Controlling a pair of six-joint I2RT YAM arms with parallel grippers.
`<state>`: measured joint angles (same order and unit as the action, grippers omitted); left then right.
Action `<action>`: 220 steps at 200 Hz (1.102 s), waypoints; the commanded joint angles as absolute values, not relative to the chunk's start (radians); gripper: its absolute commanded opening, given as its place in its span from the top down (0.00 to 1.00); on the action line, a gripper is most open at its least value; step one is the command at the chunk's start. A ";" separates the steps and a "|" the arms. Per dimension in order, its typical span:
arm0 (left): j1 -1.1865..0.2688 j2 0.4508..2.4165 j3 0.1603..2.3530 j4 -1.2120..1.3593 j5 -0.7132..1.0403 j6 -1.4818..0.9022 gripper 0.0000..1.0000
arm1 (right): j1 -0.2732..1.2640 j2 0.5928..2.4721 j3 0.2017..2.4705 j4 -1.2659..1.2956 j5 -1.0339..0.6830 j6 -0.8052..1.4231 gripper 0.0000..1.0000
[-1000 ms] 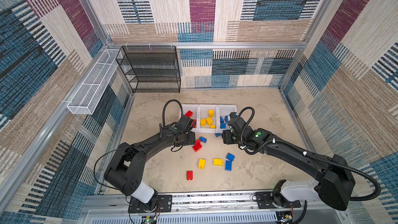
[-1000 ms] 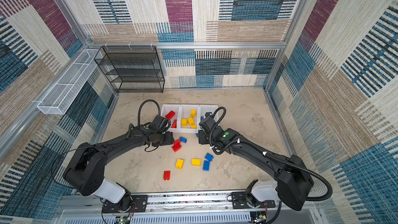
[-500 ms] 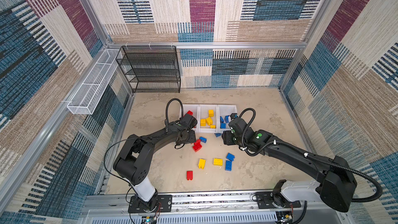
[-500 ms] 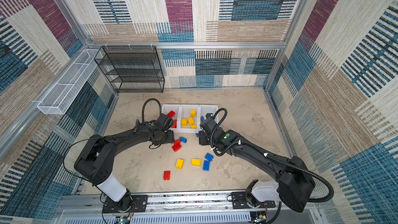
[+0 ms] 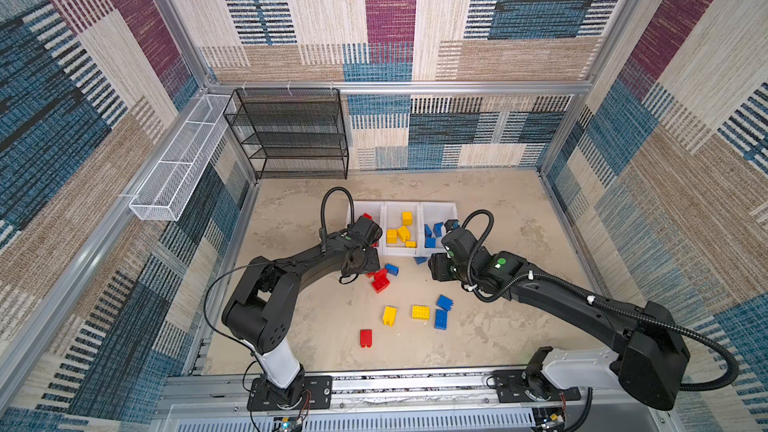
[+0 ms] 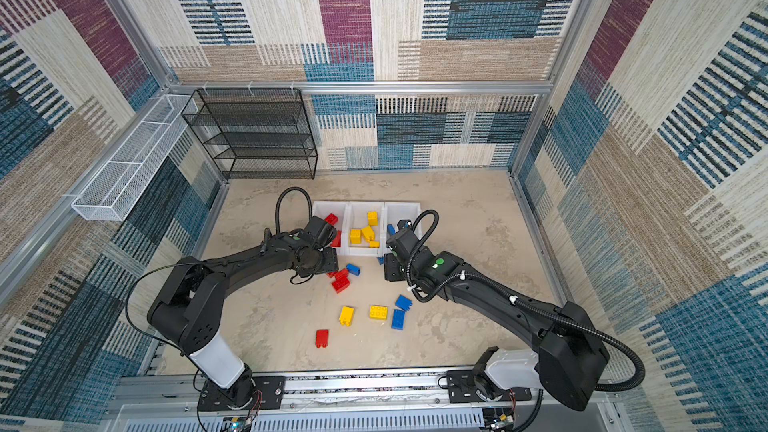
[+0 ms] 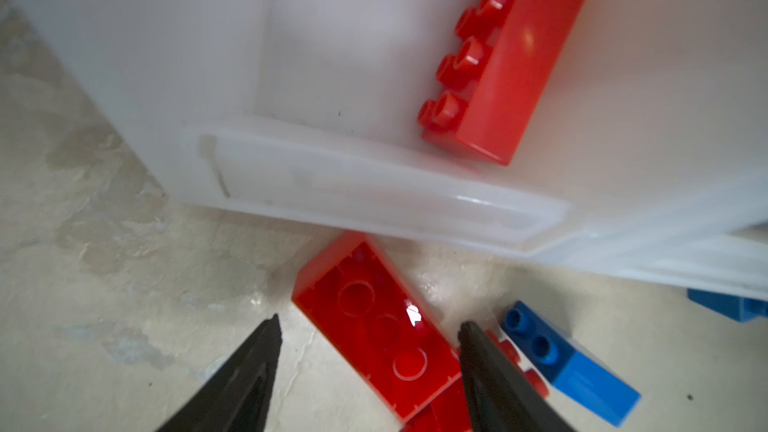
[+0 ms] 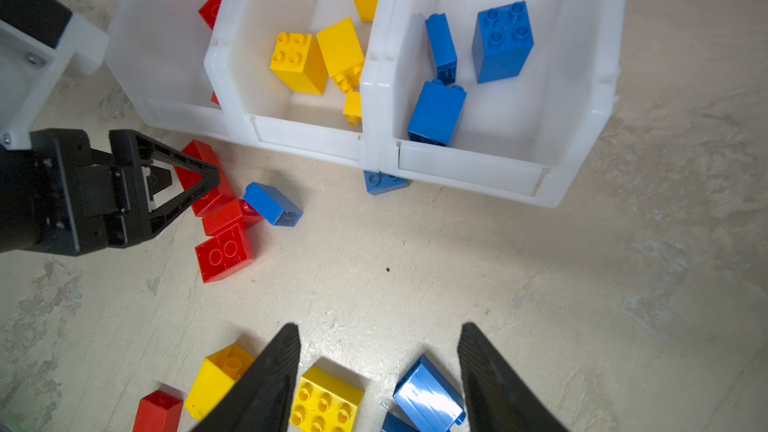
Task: Sort the legos into containers by color
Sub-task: 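Close the left gripper on the red brick by the bin front, then lift the red brick into the red compartment and open the left gripper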
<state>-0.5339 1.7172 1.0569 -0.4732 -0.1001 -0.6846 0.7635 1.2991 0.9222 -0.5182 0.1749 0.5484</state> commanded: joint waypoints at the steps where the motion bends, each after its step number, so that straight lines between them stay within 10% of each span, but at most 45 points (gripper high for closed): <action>1: -0.531 1.732 1.069 -0.464 -0.113 -0.713 0.30 | 0.764 1.298 0.918 -0.495 0.170 0.563 0.36; 104: -0.505 1.709 0.997 -0.458 -0.133 -0.693 0.41 | 0.764 1.293 0.903 -0.485 0.166 0.584 0.37; 220: -0.488 1.660 0.925 -0.434 -0.083 -0.662 0.80 | 0.763 1.263 0.880 -0.482 0.168 0.606 0.38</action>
<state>-0.4866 1.6875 0.9554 -0.4271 -0.1192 -0.6727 0.7635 1.2728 0.8867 -0.5114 0.1646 0.5865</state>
